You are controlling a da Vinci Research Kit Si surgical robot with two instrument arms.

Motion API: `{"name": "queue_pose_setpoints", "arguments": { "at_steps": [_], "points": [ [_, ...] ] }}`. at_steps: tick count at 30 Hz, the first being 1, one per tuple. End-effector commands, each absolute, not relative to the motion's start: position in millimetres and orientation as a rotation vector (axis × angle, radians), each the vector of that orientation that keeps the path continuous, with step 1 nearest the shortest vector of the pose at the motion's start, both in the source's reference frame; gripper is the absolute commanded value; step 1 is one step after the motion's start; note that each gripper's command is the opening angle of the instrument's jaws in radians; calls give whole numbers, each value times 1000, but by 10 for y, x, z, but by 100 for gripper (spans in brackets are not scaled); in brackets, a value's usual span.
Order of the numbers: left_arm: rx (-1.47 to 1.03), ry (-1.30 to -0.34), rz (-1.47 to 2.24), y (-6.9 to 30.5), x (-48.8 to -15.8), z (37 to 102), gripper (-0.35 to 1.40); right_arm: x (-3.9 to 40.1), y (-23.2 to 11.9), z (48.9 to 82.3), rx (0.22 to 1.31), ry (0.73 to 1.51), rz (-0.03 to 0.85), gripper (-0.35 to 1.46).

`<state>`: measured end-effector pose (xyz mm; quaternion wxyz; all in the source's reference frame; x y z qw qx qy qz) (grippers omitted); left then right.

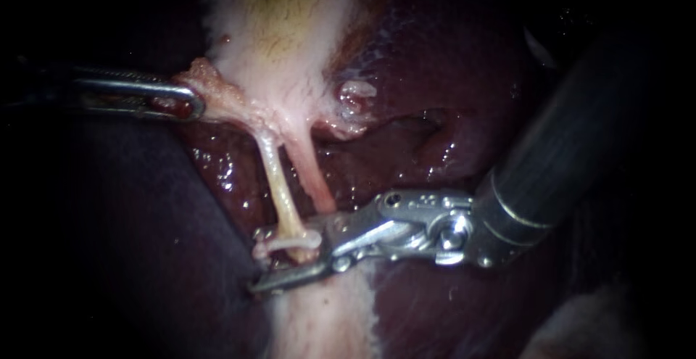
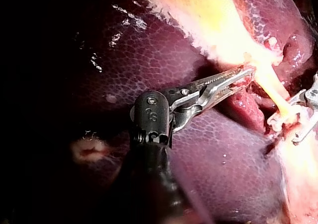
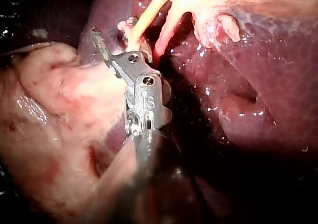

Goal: Going back first clip left tube

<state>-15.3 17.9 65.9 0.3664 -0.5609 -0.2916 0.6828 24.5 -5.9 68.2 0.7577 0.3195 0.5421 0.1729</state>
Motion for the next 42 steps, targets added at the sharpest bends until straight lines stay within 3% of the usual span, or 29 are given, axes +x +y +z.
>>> {"name": "queue_pose_setpoints", "arguments": {
  "at_steps": [1, 8, 21, 33, 42],
  "points": [
    [-1441, -749, 1755, 179, -153, 659, -35, 245, -57, 684, 672, 1188, 368, 50],
    [-1441, -749, 1755, 179, -153, 659, -35, 237, -45, 699, 576, 1194, 343, 50],
    [-1442, -750, 1755, 178, -151, 659, -35, 207, -45, 693, 556, 1202, 297, 50],
    [-1442, -751, 1755, 178, -150, 659, -35, 128, -28, 663, 494, 1249, 154, 50],
    [-1442, -751, 1755, 178, -150, 659, -35, 69, -9, 638, 469, 1257, 146, 50]
  ]
}}
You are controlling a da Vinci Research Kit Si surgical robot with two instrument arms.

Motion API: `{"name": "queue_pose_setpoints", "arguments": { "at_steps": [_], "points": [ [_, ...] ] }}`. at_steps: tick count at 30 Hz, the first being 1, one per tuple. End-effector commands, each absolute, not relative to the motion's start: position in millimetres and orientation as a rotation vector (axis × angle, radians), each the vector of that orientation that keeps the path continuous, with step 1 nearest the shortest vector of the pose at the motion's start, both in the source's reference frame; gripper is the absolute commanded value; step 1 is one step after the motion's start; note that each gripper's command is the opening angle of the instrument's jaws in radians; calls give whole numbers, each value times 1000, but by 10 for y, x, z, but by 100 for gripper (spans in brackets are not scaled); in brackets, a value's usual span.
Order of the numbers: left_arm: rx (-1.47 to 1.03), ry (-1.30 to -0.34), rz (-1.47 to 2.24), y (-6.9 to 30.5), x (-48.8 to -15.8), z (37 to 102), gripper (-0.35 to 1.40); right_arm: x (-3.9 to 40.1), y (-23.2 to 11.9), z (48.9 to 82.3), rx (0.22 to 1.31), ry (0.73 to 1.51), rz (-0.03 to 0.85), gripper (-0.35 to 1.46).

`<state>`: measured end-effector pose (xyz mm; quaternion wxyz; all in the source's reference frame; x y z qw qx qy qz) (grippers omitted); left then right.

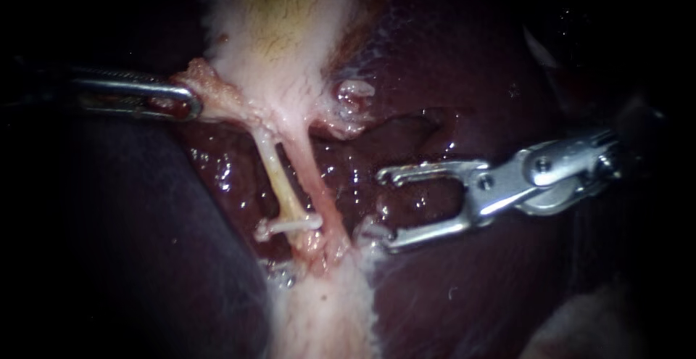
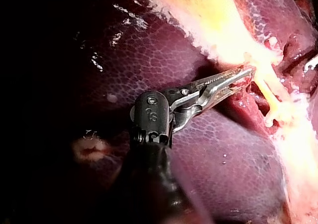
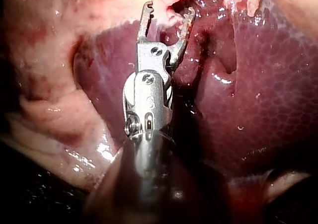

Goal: Going back first clip left tube

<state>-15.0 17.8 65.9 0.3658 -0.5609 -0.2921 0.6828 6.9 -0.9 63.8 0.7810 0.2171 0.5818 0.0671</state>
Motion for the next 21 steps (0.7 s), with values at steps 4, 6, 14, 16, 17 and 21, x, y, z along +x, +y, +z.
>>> {"name": "queue_pose_setpoints", "arguments": {
  "at_steps": [4, 6, 14, 16, 17, 21],
  "points": [
    [-1442, -751, 1755, 178, -150, 659, -35, 56, -1, 632, 444, 1254, 154, 50],
    [-1442, -751, 1755, 178, -150, 659, -35, 51, 3, 629, 432, 1252, 155, 50],
    [-1442, -751, 1755, 178, -150, 659, -35, 43, 8, 624, 425, 1253, 154, 50],
    [-1442, -751, 1755, 178, -151, 659, -35, 43, 8, 624, 425, 1253, 154, 50],
    [-1442, -750, 1755, 178, -151, 660, -35, 43, 8, 624, 425, 1253, 154, 50],
    [-1442, -746, 1757, 177, -155, 665, -35, 42, 8, 623, 425, 1253, 154, 50]
  ]
}}
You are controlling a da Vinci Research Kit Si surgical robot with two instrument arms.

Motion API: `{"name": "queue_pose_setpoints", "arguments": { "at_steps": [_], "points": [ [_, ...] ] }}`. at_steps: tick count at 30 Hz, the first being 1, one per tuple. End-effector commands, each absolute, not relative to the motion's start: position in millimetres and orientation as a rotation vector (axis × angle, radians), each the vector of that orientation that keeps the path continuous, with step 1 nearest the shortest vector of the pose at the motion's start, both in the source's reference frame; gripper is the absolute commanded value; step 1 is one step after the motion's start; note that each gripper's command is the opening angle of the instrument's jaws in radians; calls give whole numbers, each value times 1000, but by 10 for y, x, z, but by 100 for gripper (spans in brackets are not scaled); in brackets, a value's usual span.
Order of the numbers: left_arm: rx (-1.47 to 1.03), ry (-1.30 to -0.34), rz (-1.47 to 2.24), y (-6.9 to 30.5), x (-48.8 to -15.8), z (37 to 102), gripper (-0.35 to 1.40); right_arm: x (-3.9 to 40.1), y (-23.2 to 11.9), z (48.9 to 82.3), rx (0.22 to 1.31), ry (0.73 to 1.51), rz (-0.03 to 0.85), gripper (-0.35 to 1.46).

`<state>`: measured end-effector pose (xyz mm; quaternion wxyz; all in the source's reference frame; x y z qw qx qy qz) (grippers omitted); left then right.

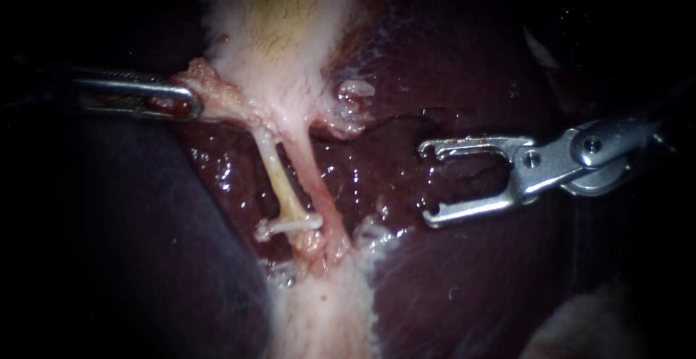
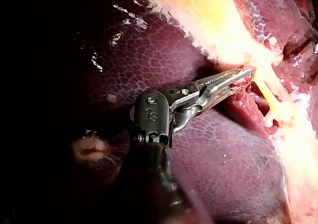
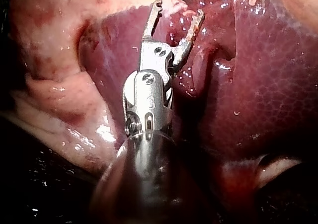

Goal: Going back first clip left tube

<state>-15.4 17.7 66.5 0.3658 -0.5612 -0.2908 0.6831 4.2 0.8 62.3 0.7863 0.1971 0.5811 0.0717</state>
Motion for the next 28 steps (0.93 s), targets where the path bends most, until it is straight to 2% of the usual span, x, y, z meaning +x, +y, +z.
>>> {"name": "queue_pose_setpoints", "arguments": {
  "at_steps": [1, 17, 28],
  "points": [
    [-1443, -744, 1758, 176, -156, 668, -35, 42, 8, 623, 425, 1253, 154, 50],
    [-1444, -719, 1778, 172, -196, 724, -35, 42, 8, 623, 425, 1253, 153, 50],
    [-1444, -719, 1778, 172, -197, 725, -35, 42, 7, 623, 425, 1253, 154, 50]
  ]
}}
